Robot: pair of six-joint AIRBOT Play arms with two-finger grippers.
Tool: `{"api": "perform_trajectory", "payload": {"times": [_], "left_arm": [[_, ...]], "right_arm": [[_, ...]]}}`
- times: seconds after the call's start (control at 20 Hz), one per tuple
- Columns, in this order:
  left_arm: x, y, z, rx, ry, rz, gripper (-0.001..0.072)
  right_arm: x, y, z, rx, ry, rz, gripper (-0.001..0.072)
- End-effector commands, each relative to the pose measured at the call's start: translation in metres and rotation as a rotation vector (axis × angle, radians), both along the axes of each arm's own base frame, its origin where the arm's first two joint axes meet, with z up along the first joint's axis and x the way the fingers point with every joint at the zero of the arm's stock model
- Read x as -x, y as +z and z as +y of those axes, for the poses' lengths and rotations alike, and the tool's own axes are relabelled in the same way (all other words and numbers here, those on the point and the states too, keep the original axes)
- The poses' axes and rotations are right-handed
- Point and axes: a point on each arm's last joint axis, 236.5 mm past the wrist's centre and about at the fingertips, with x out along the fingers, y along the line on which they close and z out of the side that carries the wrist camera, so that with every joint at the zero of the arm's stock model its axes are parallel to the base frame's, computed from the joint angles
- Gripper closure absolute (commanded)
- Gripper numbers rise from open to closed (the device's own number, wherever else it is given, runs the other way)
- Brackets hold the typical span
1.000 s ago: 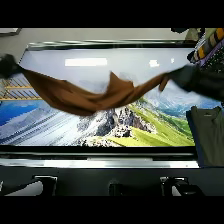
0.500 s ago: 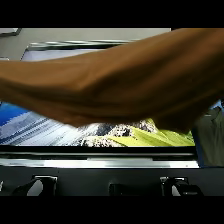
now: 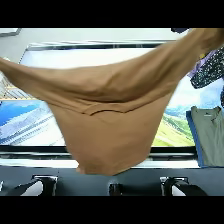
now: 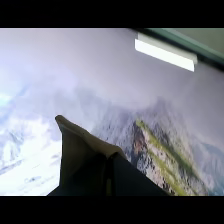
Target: Fold the clothes and pants, and hang the long-sleeved shirts on hangers.
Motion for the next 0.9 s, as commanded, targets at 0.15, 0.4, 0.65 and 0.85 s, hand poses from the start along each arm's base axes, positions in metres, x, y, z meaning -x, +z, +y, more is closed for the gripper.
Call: {"api": "perform_trajectory", "payload": {"times": [0.15, 0.4, 0.65, 0.85], "left_arm": [[-0.094, -0.257, -0.041, 0.103, -0.118, 0.510, 0.0694], [-0.106, -0.337, -0.047, 0.127, -0.107, 0.622, 0.0694], [-0.105, -0.340, -0.046, 0.126, -0.112, 0.633, 0.0694], [-0.097, -0.337, -0.049, 0.127, -0.136, 0.665, 0.0694]], "right_arm": [[-0.151, -0.276, 0.054, -0.257, 0.178, 0.497, 0.0684], [-0.182, -0.371, 0.091, -0.441, 0.236, 0.561, 0.0620], [-0.146, -0.367, 0.080, -0.369, 0.357, 0.651, 0.0349], [-0.074, -0.349, -0.019, -0.100, 0.333, 0.838, 0.0294]]}}
